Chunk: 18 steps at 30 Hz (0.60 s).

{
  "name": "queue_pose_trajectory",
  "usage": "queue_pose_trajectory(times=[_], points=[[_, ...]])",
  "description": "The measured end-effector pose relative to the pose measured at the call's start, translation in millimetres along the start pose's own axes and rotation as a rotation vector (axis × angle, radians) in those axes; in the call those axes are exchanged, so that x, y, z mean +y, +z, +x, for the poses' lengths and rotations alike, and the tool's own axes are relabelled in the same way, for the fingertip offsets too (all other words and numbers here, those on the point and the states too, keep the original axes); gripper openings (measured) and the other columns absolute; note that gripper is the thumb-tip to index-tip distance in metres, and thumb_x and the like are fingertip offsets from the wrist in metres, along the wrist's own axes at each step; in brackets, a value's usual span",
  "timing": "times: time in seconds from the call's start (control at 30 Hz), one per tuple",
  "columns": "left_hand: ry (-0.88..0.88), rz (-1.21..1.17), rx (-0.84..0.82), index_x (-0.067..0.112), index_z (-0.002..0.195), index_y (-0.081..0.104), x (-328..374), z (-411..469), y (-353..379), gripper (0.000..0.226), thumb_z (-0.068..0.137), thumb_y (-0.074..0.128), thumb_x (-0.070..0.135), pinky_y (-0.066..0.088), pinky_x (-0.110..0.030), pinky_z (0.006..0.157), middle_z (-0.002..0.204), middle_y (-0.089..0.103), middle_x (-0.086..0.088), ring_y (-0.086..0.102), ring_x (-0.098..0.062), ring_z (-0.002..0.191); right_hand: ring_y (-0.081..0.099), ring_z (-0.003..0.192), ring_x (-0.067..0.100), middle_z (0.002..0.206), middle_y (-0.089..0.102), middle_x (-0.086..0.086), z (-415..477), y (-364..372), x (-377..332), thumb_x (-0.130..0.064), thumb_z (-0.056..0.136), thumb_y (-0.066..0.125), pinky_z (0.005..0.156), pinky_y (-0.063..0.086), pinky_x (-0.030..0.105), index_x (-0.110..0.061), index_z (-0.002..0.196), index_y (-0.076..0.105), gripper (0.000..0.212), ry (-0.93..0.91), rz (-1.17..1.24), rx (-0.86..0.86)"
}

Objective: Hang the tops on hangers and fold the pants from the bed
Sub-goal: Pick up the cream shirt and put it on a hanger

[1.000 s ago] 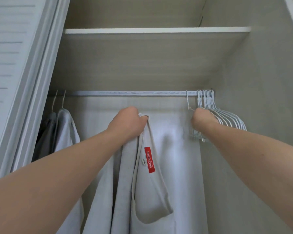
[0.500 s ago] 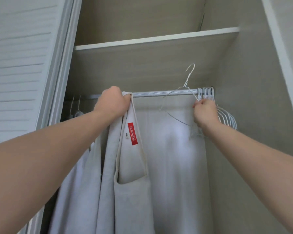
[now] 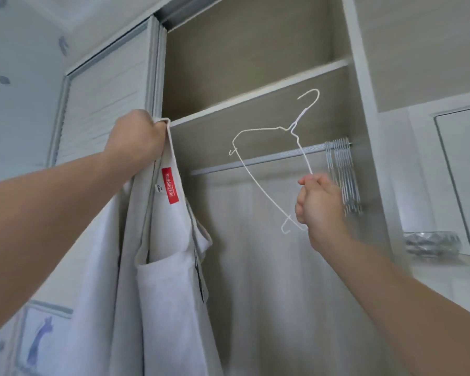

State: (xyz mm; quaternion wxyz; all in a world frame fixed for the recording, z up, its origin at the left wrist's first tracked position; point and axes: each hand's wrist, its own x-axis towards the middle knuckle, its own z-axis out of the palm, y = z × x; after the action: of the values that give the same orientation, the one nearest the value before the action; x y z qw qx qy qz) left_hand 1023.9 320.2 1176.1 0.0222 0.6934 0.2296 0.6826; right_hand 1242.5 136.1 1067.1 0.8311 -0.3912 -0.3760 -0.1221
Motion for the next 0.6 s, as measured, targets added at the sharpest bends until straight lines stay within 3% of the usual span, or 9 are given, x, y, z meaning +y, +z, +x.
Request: queue_pose_trajectory(times=[0.13, 0.23, 0.33, 0.47, 0.6], points=[[-0.054, 0.084, 0.04, 0.014, 0.067, 0.044, 19.1, -7.5, -52.5, 0.039, 0.101, 0.047, 0.033, 0.033, -0.031, 0.056, 0.067, 0.048, -0.005, 0.046, -0.022, 0.061, 0.033, 0.036, 0.014, 0.046, 0.04, -0.004, -28.3, -3.0, -12.4, -0.012, 0.102, 0.045, 0.036, 0.026, 0.018, -0.017, 0.083, 0.048, 0.019, 0.092, 0.044, -0.15], [-0.071, 0.19, -0.001, 0.003, 0.08, 0.054, 24.0, -18.3, -82.9, 0.037, 0.1, 0.047, 0.033, 0.037, -0.036, 0.072, 0.075, 0.053, -0.011, 0.05, -0.033, 0.08, 0.038, 0.038, 0.017, 0.051, 0.042, 0.002, -42.4, 2.6, -13.3, -0.019, 0.1, 0.055, 0.041, 0.03, 0.021, -0.014, 0.087, 0.049, 0.015, 0.313, 0.002, -0.29], [-0.116, 0.279, -0.038, 0.002, 0.087, 0.056, 24.0, -36.9, -110.7, 0.034, 0.101, 0.047, 0.032, 0.034, -0.036, 0.071, 0.072, 0.049, -0.006, 0.049, -0.032, 0.081, 0.024, 0.031, 0.009, 0.044, 0.031, -0.004, -58.5, 13.9, -13.1, -0.023, 0.102, 0.053, 0.036, 0.018, 0.015, -0.015, 0.084, 0.048, 0.021, 0.474, 0.004, -0.397], [-0.153, 0.415, -0.105, 0.008, 0.078, 0.056, 15.8, -58.3, -157.2, 0.027, 0.098, 0.046, 0.023, 0.038, -0.035, 0.066, 0.081, 0.058, -0.011, 0.054, -0.032, 0.077, 0.015, 0.033, 0.006, 0.041, 0.025, -0.009, -98.0, 33.8, -17.0, -0.019, 0.105, 0.046, 0.037, 0.011, 0.013, -0.014, 0.083, 0.05, 0.023, 0.452, 0.056, -0.518], [-0.204, 0.645, -0.126, 0.015, 0.066, 0.053, 1.6, -75.2, -225.4, 0.028, 0.092, 0.043, 0.013, 0.05, -0.041, 0.076, 0.1, 0.061, -0.019, 0.061, -0.041, 0.092, 0.017, 0.033, 0.005, 0.043, 0.026, -0.008, -146.3, 66.4, -47.5, -0.016, 0.104, 0.048, 0.036, 0.013, 0.013, -0.01, 0.083, 0.06, 0.025, 0.379, 0.252, -0.586]])
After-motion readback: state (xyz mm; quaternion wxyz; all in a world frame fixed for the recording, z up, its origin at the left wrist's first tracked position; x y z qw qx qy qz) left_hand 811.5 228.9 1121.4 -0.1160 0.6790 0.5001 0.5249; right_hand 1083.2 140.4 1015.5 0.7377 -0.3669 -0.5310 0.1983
